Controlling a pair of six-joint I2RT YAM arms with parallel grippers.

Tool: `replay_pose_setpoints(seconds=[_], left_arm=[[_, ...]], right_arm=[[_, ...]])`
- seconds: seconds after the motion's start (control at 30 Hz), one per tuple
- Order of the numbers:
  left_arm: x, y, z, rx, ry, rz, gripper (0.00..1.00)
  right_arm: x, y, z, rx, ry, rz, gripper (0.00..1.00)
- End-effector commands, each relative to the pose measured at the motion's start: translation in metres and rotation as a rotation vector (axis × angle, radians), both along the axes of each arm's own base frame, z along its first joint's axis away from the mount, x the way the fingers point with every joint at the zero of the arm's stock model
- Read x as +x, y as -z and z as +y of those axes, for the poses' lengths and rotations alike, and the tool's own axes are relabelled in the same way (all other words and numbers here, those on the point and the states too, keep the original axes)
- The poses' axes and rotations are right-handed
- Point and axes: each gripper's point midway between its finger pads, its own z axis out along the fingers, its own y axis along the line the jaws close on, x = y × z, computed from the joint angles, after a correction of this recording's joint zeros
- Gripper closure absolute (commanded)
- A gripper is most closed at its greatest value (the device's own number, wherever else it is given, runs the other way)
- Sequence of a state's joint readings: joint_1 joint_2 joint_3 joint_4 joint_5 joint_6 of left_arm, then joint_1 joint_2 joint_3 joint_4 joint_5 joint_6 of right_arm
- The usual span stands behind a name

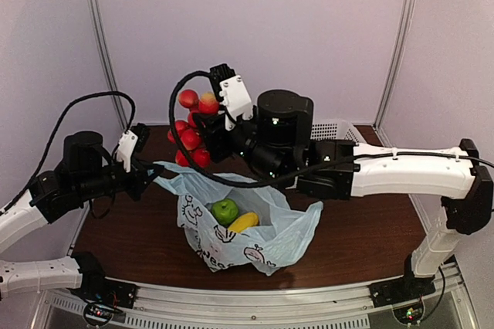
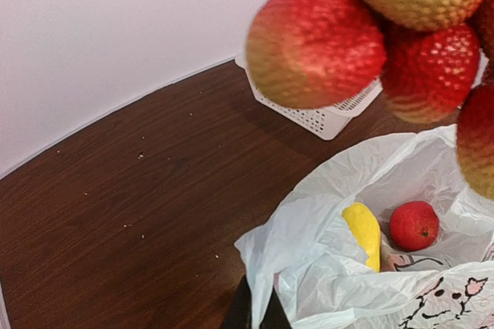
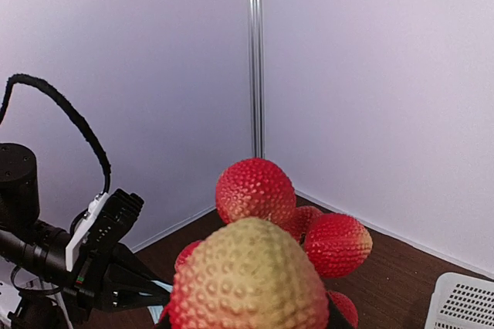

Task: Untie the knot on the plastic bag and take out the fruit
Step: Pick up the fake fruit from the takeout bag, then place the fake fruit in the bin.

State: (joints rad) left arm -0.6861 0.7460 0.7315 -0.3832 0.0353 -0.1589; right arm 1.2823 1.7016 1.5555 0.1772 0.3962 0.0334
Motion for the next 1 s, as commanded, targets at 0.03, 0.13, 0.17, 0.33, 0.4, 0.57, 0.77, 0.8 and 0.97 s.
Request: replay_pose_setpoints(seconds=[0.03, 0.13, 0.17, 0.33, 0.4, 0.57, 0.77, 0.8, 0.97], left_arm=[[0.008, -0.014, 0.015, -0.012, -0.093, -0.039, 1.0], [0.009, -0.019, 0.023, -0.014, -0.133, -0.053, 1.0], [0.009, -0.021, 0.026, -0.017, -0.146, -0.061, 1.0], [0.009, -0.03, 0.04, -0.022, -0.207, -0.098, 1.0], [0.009, -0.034, 0.043, -0.026, -0.22, -0.113, 1.0], [0.005, -0.042, 0.042, -0.049, -0.198, -0.152, 1.0], [0.002, -0.042, 0.035, -0.06, -0.15, -0.168, 1.0], [0.002, -0.041, 0.033, -0.059, -0.142, -0.167, 1.0], [0.003, -0.036, 0.026, -0.047, -0.113, -0.152, 1.0]], right_arm=[[-0.005, -0.052, -0.041, 0.078, 0.031, 0.016, 0.94], [-0.003, -0.055, -0.068, 0.029, 0.106, 0.031, 0.94], [0.0, -0.055, -0.079, 0.003, 0.143, 0.034, 0.94], [0.024, -0.041, -0.137, -0.115, 0.344, 0.098, 0.93], [0.037, -0.032, -0.157, -0.147, 0.393, 0.133, 0.93], [0.073, -0.007, -0.203, -0.202, 0.504, 0.21, 0.93], [0.135, 0.039, -0.26, -0.23, 0.624, 0.309, 0.94], [0.144, 0.047, -0.268, -0.229, 0.629, 0.325, 0.94], [0.187, 0.091, -0.296, -0.242, 0.644, 0.407, 0.94]])
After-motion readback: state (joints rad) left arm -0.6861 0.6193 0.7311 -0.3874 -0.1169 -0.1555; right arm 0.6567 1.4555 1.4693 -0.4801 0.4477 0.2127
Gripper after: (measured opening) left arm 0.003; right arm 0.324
